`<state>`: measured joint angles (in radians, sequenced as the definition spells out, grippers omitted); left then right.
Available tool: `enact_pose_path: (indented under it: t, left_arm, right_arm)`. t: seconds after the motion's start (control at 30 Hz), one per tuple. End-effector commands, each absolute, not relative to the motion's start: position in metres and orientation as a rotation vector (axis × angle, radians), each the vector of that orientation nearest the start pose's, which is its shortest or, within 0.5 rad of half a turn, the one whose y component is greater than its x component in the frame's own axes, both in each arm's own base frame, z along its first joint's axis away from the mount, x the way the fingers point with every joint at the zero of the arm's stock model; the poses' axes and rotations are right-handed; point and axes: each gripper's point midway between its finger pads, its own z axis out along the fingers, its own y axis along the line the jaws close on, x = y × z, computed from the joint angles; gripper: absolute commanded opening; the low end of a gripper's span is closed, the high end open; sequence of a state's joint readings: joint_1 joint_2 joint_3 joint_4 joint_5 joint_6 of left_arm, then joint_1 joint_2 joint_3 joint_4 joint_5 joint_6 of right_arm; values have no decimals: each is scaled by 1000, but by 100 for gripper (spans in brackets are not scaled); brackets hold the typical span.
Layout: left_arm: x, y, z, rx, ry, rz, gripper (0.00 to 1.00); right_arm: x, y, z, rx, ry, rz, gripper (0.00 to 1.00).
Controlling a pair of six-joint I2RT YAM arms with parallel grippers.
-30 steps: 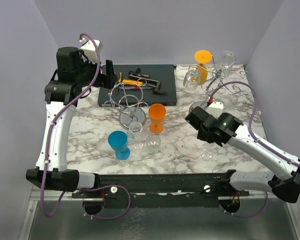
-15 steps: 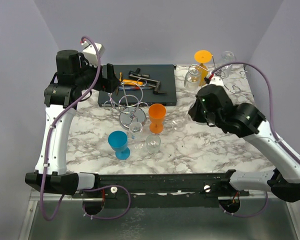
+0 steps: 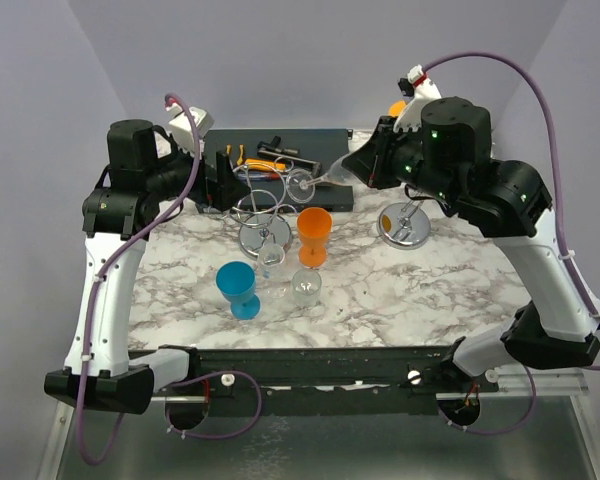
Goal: Place the wine glass upside down on the wine glass rack
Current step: Turn the wine glass upside down at the wine rack.
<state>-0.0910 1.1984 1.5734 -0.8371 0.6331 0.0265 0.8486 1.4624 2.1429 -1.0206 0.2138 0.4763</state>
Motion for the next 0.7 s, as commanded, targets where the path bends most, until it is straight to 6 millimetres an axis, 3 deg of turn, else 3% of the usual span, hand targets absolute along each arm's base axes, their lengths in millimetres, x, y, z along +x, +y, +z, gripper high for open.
enact_pose_path:
  t: [0.0,0.17,0.37,0.67]
  left_arm:
    - [272,-146,370,585,1920,-829,96]
    - [270,-153,378,632,1888,-843,98]
    - [283,-158,392,653,1864,-802,97]
    - [305,-157,390,616,1883,-770,77]
  right_arm:
    - [243,275,502,-297,1792,848,1]
    - [251,297,510,-313,1705,927,1]
    - [254,322,521,-359,1626,1026,1]
    - [251,332,527,-371,1551,1101,1]
